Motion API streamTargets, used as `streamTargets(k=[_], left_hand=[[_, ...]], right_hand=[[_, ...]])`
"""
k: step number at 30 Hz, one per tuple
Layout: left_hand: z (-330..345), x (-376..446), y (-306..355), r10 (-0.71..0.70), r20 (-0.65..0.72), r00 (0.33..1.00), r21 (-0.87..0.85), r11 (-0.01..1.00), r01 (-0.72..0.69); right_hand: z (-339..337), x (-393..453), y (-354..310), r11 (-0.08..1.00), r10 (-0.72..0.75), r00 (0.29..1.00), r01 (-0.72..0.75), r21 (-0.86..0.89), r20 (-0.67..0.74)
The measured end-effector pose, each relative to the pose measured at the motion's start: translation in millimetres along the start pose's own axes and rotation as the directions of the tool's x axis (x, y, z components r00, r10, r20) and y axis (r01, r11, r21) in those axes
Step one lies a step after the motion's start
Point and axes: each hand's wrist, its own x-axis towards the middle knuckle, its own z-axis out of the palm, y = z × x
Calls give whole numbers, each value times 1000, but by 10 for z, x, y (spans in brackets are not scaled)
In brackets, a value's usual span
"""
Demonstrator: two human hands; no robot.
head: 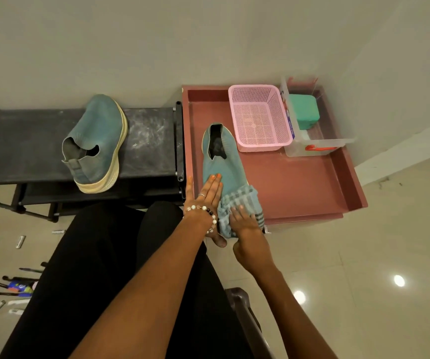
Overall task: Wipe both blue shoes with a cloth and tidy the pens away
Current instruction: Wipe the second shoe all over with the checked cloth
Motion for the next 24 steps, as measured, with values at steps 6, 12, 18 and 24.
streamTargets(k=[6,12,18,24], left_hand=[[-38,-1,8,17,43,999,32,999,-18],[-27,4,-5,1,55,998,23,1000,-2],[-52,10,1,32,83,996,-15,999,-31],[-19,22,15,-2,45,999,3,1000,2]], right_hand=[[-259,537,24,930,31,989,23,-367,142],[-339,1178,21,866,49,987,34,-499,152],[-150,622,41,974,-23,999,34,-225,49],[-194,382,-11,962,23,993,9,-273,115]])
